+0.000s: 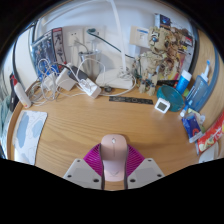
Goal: Arrange mouse
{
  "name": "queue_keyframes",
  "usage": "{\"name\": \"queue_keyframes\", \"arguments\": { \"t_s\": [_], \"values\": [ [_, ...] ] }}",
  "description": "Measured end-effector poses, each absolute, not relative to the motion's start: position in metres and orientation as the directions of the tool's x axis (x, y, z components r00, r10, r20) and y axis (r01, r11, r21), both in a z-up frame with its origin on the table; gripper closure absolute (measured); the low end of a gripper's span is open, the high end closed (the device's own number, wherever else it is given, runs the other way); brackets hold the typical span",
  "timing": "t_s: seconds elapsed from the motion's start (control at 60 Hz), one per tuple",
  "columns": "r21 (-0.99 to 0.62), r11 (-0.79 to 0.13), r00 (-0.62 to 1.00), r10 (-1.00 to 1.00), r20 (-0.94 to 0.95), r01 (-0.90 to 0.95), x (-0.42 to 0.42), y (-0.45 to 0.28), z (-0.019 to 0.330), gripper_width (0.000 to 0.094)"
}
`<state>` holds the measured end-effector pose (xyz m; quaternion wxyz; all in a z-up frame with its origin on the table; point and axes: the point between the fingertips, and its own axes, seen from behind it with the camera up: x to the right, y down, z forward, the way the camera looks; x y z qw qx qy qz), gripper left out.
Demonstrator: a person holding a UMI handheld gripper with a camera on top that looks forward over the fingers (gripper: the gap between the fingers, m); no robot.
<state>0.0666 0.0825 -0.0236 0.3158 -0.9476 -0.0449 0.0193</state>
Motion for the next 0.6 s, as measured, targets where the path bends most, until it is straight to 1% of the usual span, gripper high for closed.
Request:
{"name": "queue_keyframes", "arguments": {
  "t_s": [0.133,0.167,0.2,0.267,0.333,0.45,0.483,0.55,0.6],
  "values": [
    [-0.578,-0.816,1.000,0.007,0.011,0.012,0.063,0.080,-0.019,0.0686],
    [-0.586,-0.810,1.000,-0.015,0.010,-0.007,0.060,0.082,-0.009,0.0685],
    [-0.610,-0.792,0.999,-0.040,0.014,-0.023,0.057,0.085,0.010,0.0686],
    [-0.674,-0.736,0.996,-0.086,0.001,-0.063,0.043,0.096,0.063,0.0684],
    [-0.747,-0.658,0.993,-0.117,-0.025,-0.097,0.022,0.112,0.128,0.0685],
    [-0.857,-0.504,0.993,-0.104,-0.060,-0.104,-0.028,0.128,0.251,0.0686],
    [-0.879,-0.466,0.994,-0.089,-0.064,-0.098,-0.044,0.130,0.280,0.0686],
    [-0.913,-0.398,0.996,-0.057,-0.074,-0.091,-0.078,0.137,0.327,0.0683],
    [-0.928,-0.364,0.996,-0.022,-0.081,-0.084,-0.108,0.139,0.351,0.0684]
  ]
}}
